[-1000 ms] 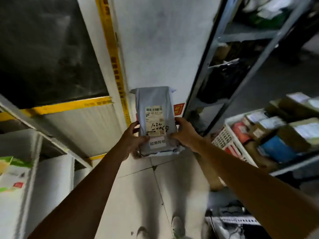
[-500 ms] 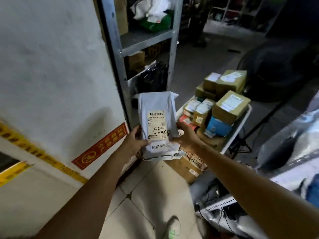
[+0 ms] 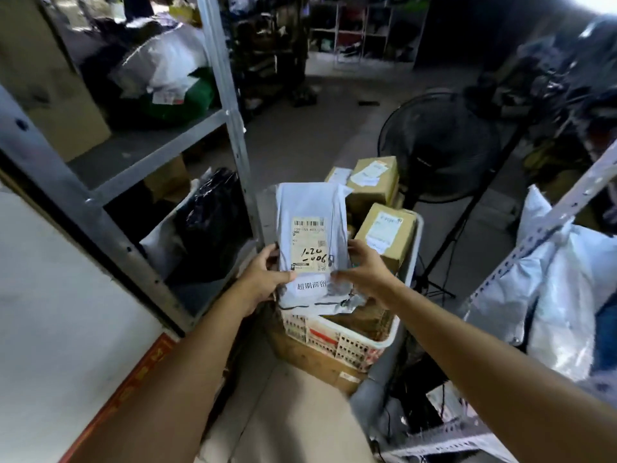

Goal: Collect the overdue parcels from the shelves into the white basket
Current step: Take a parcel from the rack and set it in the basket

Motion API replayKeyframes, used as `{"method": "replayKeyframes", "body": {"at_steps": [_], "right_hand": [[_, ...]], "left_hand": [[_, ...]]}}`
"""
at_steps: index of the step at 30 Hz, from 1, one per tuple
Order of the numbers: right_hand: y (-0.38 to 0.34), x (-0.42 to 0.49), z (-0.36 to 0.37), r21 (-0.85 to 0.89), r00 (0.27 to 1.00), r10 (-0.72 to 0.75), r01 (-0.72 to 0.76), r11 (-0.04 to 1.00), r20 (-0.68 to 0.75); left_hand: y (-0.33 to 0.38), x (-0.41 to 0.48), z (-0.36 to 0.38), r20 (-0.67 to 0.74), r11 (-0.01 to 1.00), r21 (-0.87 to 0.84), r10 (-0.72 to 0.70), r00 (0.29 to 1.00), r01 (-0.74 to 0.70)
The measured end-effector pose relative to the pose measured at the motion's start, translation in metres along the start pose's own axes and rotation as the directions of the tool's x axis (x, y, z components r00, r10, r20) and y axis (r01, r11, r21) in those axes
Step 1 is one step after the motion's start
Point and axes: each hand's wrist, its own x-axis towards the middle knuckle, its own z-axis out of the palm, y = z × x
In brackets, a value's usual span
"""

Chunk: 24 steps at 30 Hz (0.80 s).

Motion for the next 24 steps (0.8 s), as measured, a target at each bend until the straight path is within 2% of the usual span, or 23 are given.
{"method": "replayKeyframes", "body": {"at_steps": [6, 11, 19, 24], "right_hand": [[-0.011, 0.063, -0.043, -0.022, 0.986, 0.001, -0.005, 1.0, -0.166], [-0.022, 0.12, -0.051, 0.036, 0.954, 0.051, -0.042, 0.998, -0.295], [-0.015, 0.178, 0.0, 0.132, 0.943, 0.196, -0.166, 0.977, -0.268], [-0.005, 0.203, 0.04, 0.085, 0.943, 0.248, -0.234, 0.968, -0.222]], "left_hand": [[0.06, 0.089, 0.028, 0.14, 0.997, 0.053, 0.053, 0.989, -0.061], [0.097, 0.168, 0.03, 0.257, 0.989, 0.105, 0.075, 0.963, -0.105], [0.083, 0.241, -0.015, 0.272, 0.98, 0.198, -0.067, 0.96, 0.012], [0.054, 0.263, -0.05, 0.249, 0.97, 0.229, -0.141, 0.958, 0.083]]}}
